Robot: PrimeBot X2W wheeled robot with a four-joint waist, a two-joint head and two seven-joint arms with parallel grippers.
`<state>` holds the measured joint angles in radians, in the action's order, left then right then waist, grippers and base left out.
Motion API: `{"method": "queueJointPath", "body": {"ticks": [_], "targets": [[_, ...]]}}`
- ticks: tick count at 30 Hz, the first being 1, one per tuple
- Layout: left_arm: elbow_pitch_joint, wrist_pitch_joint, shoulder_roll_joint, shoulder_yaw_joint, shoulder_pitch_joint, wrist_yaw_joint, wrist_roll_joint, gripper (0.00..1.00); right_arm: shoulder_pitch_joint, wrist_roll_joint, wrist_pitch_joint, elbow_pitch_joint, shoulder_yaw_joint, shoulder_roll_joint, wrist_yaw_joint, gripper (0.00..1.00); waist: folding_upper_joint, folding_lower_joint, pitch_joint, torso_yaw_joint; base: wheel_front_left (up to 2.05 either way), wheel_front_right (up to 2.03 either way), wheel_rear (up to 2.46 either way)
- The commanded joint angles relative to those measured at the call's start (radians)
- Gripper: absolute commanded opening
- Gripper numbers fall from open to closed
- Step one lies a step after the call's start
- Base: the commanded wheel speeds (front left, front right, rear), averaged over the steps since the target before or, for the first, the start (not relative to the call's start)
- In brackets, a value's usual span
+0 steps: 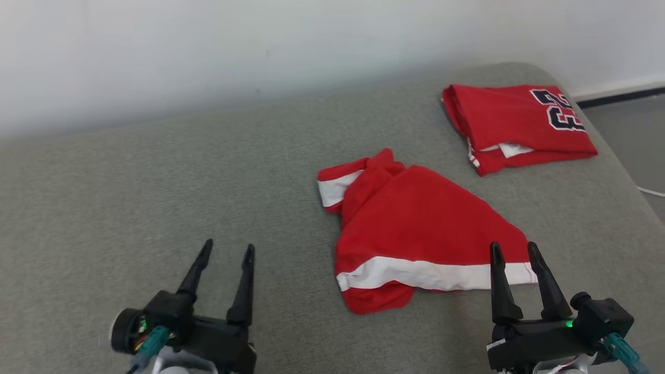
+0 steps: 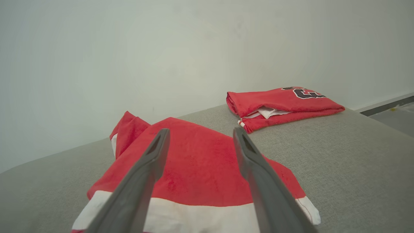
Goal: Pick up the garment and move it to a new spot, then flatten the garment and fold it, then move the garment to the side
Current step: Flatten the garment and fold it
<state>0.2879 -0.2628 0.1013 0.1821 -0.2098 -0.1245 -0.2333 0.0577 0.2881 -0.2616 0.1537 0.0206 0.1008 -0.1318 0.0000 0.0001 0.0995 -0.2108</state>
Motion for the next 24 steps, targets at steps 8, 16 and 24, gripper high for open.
{"method": "queueJointPath", "body": {"ticks": [8, 16, 24], "targets": [[0.129, 0.021, 0.017, 0.173, -0.107, -0.005, -0.049, 1.0, 0.029, 0.007, -0.004, 0.005, -0.005, -0.022, 0.003, 1.0, 0.0, -0.0001, 0.074, -0.121, 0.0, 0.0, 0.0], [0.247, 0.054, 0.029, 0.307, -0.175, -0.005, -0.104, 1.0, 0.041, 0.009, -0.004, 0.01, -0.004, -0.03, 0.003, 1.0, 0.0, -0.0001, 0.093, -0.162, 0.0, 0.0, 0.0], [0.367, 0.084, 0.03, 0.397, -0.238, -0.005, -0.106, 1.0, 0.046, 0.01, -0.005, 0.012, -0.007, -0.035, 0.003, 1.0, 0.0, -0.0001, 0.108, -0.181, 0.0, 0.0, 0.0]]}}
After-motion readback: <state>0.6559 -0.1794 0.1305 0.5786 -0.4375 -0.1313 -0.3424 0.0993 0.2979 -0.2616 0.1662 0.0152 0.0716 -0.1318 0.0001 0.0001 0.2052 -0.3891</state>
